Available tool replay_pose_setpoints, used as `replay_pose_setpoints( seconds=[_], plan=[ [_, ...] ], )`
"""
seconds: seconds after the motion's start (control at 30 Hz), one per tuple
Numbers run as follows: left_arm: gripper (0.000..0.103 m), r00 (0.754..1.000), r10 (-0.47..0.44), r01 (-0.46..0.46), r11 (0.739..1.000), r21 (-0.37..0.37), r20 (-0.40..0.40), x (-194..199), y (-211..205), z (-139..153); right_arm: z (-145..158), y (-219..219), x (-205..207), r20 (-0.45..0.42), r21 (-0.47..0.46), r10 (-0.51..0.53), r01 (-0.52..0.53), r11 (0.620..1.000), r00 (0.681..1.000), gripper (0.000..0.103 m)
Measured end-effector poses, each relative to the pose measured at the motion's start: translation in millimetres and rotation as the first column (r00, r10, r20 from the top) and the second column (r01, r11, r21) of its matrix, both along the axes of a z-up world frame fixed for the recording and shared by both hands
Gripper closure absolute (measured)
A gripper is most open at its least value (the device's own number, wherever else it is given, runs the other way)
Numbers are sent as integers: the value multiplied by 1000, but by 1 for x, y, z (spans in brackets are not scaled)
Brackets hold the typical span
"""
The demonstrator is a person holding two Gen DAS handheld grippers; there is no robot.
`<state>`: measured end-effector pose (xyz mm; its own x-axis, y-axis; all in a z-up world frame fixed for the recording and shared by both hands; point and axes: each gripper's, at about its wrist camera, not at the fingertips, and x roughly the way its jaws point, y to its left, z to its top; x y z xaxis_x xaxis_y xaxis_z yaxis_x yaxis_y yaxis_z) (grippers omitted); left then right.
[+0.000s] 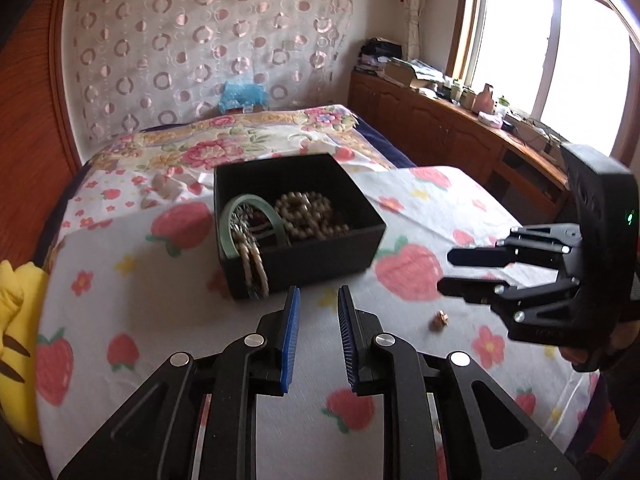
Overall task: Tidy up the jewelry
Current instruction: 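Grasp the gold ring with the left gripper while the right gripper grasps the brown flower pendant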
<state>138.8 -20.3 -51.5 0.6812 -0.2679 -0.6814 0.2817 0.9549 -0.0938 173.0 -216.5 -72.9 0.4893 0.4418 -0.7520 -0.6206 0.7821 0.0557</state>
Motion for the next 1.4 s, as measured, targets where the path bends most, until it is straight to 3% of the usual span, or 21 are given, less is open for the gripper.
replay_pose_setpoints(
  seconds=[0.17, 0.43, 0.57, 0.67, 1.2, 1.3, 1.4],
  plan=[
    [85, 1000, -4, 4, 1000, 0, -14, -13, -2, -5, -12, 7, -10, -13, -40, 19, -19, 999, 1000, 68],
    [85, 997, -41, 42, 999, 7, -58, -37, -16, -22, -26, 15, -16, -4, -99, 21, -21, 995, 1000, 86],
    [84, 995, -66, 66, 998, 5, -75, -46, -26, -25, -22, 12, -22, 18, -112, 20, -18, 994, 1000, 86],
    [76, 992, -96, 97, 995, 3, -77, -54, -35, -27, -13, 0, -26, 31, -87, 0, 2, 996, 1000, 86],
    [75, 968, -207, 212, 977, 24, -143, -73, -72, -49, -1, -19, -31, 55, -46, -44, 47, 998, 998, 86],
    [76, 969, -211, 220, 974, 58, -126, -75, -77, -50, 0, -18, -31, 56, -46, -43, 46, 998, 997, 86],
    [84, 969, -213, 221, 974, 52, -128, -73, -75, -50, 2, -17, -29, 59, -42, -39, 42, 998, 998, 86]
  ],
)
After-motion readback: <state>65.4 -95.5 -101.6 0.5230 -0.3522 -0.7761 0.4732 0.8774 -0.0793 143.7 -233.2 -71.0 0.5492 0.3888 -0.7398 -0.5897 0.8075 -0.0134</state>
